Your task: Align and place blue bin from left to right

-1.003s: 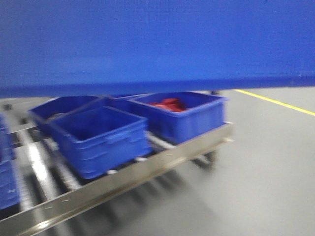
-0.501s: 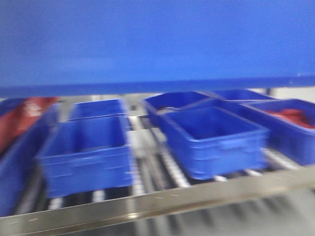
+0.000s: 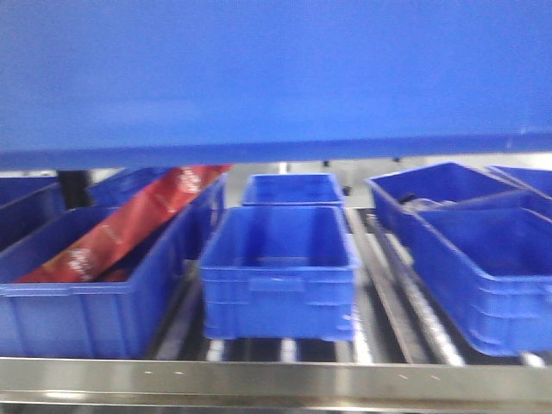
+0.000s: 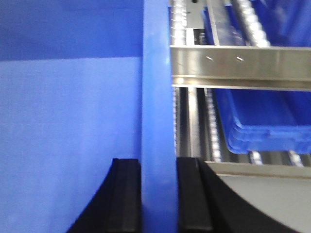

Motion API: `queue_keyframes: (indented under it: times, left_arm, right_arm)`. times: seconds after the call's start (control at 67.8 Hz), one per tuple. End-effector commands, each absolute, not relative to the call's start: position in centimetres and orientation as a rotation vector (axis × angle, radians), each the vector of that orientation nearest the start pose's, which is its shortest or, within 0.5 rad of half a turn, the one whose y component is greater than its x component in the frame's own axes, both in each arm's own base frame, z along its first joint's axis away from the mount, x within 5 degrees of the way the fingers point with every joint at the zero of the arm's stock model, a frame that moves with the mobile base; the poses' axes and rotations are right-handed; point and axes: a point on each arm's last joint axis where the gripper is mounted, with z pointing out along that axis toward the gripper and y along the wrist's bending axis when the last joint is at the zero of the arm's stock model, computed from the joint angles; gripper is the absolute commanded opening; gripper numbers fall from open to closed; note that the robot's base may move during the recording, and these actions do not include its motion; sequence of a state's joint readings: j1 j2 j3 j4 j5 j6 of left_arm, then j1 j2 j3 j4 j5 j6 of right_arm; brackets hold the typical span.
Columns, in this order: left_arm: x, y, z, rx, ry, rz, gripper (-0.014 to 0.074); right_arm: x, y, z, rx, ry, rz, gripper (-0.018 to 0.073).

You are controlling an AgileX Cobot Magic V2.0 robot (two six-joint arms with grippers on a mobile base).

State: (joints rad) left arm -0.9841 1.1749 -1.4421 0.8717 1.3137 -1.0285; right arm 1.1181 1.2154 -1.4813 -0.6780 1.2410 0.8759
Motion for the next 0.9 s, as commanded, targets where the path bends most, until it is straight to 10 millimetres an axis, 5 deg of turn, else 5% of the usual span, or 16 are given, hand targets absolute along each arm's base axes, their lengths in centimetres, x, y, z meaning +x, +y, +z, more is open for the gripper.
queue_keyframes:
  times: [0.0,0.885]
  left_arm:
    - [16.49,-13.53,46.91,-0.027,2.012,-0.117,-0.0111]
    - [16.49,-13.53,46.91,-0.027,2.012,-0.117,-0.0111]
  right_arm:
    - [14.09,19.79,48.42,-0.395,1.868,0.555,-0.0166]
    - [14.09,19.79,48.42,-0.395,1.868,0.555,-0.0166]
